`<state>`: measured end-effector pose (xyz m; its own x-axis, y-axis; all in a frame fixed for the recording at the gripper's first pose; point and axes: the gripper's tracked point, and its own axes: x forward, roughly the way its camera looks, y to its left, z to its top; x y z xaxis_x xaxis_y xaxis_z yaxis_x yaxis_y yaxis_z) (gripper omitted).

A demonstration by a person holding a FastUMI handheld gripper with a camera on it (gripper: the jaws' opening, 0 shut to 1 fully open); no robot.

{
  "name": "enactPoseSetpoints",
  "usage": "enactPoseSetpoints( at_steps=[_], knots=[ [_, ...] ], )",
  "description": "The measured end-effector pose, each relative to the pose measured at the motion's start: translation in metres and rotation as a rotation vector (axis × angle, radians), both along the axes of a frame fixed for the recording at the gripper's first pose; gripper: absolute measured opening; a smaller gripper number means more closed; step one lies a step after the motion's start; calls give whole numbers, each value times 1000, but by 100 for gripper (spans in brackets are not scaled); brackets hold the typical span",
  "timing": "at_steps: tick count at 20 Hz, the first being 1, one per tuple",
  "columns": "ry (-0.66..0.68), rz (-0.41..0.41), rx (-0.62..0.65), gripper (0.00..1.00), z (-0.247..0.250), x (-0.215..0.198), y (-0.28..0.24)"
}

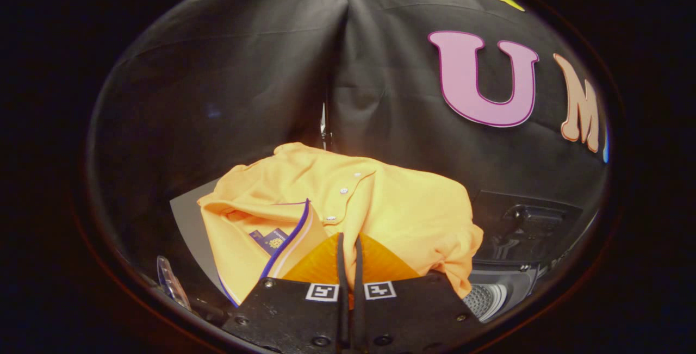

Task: Put the clothes into the washing machine and then close the washing machine lid.

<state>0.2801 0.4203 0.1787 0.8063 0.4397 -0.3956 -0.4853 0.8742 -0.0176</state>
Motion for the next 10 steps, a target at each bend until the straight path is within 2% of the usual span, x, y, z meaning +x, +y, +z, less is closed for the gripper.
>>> enactPoseSetpoints(
  at_steps=[10],
  knots=[
    [-39,-48,-32,0,8,-14,-21]
  ],
)
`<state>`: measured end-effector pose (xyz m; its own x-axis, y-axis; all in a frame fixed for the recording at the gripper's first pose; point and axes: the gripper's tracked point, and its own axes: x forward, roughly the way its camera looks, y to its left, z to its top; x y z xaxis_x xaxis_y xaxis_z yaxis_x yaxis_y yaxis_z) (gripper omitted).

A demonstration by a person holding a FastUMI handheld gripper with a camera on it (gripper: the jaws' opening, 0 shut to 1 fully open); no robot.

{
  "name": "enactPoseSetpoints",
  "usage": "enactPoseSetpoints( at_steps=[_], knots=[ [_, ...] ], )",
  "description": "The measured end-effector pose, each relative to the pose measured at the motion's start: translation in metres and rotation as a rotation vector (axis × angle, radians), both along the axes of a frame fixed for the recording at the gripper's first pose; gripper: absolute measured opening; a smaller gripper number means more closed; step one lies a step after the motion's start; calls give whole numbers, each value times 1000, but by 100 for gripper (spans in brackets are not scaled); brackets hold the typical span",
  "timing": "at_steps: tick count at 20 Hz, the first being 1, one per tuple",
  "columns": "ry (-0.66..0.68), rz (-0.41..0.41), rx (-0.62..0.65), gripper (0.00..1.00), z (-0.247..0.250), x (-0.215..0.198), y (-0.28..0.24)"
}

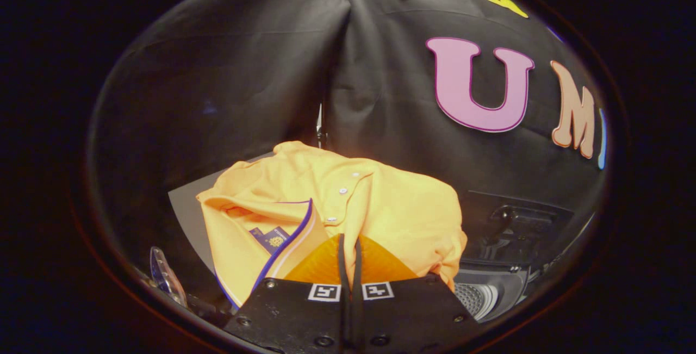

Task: Put the clothes into the washing machine and then close the washing machine lid.

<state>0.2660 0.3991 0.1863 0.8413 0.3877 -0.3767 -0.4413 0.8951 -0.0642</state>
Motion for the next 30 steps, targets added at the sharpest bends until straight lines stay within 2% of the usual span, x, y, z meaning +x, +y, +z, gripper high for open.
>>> enactPoseSetpoints(
  at_steps=[4,10,14,16,17,18,19,21,30],
  knots=[
    [-16,-92,-16,0,2,2,-49],
    [-98,-373,-164,0,0,22,-177],
    [-105,-480,-262,0,-24,33,-239],
    [-72,-534,-251,15,-46,35,-262],
    [-59,-570,-224,14,-53,32,-270],
    [-51,-584,-188,15,-61,34,-276],
    [-43,-594,-155,21,-65,33,-280],
    [-22,-604,-115,20,-75,28,-285],
    [-22,-613,-89,21,-82,13,-300]
  ],
)
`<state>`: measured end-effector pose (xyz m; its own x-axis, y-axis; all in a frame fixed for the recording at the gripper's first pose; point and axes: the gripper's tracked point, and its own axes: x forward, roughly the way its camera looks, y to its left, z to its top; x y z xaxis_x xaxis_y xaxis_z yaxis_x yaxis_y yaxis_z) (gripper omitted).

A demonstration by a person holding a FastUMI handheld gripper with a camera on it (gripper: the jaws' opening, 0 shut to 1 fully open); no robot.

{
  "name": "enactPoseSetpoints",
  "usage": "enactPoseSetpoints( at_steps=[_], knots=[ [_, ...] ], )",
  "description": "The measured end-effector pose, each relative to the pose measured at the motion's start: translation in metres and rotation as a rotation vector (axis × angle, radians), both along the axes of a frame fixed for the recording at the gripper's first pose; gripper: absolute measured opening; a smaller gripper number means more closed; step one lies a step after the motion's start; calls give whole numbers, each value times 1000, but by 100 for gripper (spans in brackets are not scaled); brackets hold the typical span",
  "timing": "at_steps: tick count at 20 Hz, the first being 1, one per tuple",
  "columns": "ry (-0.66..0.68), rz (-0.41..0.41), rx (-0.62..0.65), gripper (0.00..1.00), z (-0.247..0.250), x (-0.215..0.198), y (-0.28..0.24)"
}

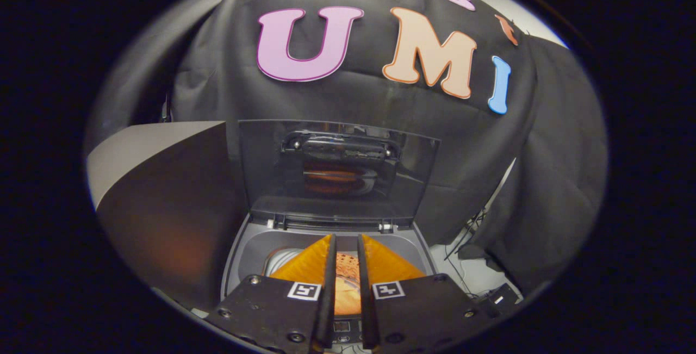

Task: Put the clothes into the washing machine and then close the washing machine lid.

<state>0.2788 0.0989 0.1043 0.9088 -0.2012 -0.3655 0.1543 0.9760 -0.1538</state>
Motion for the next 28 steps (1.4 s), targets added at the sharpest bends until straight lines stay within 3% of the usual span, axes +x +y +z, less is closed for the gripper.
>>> enactPoseSetpoints(
  at_steps=[15,18,23,25,28],
  knots=[
    [-15,25,4,20,10,1,11],
    [-19,34,11,21,14,11,17],
    [-90,63,39,21,60,47,33],
    [-118,80,43,28,82,65,41],
    [-169,91,44,48,114,95,50]
  ],
)
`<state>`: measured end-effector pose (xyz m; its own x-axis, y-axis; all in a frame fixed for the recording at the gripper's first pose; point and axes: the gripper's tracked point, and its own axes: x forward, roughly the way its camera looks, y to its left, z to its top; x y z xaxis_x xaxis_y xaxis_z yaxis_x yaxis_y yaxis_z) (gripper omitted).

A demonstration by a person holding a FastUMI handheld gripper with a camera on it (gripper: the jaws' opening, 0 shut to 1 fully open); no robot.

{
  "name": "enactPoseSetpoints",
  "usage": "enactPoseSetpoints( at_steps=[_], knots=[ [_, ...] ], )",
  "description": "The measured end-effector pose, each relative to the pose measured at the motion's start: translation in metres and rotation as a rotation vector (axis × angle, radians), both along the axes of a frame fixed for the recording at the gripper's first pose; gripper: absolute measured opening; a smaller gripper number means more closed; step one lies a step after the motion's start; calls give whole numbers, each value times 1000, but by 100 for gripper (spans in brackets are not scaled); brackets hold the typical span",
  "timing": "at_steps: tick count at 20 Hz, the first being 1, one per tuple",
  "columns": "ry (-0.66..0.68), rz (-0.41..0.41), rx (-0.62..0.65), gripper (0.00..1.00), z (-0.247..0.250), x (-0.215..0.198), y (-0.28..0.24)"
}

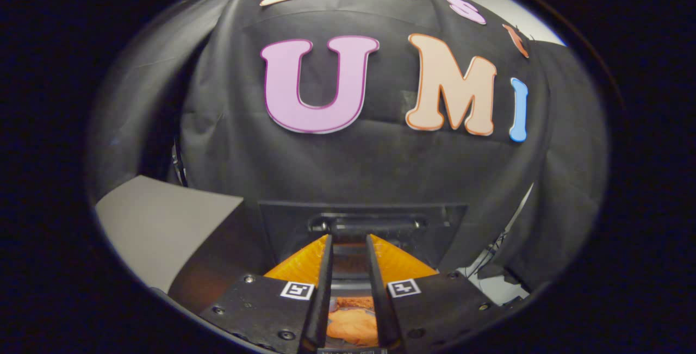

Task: Put the clothes into the washing machine and then close the washing machine lid.

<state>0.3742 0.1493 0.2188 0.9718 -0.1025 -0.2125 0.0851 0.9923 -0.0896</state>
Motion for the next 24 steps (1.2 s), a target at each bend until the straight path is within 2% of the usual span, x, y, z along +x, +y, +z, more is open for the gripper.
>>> enactPoseSetpoints(
  at_steps=[7,10,18,24],
  knots=[
    [-116,-26,-38,96,48,72,2],
    [-112,-37,-41,96,49,97,0],
    [-41,-63,-49,96,16,129,-15],
    [72,-77,-47,97,-20,136,-24]
  ],
)
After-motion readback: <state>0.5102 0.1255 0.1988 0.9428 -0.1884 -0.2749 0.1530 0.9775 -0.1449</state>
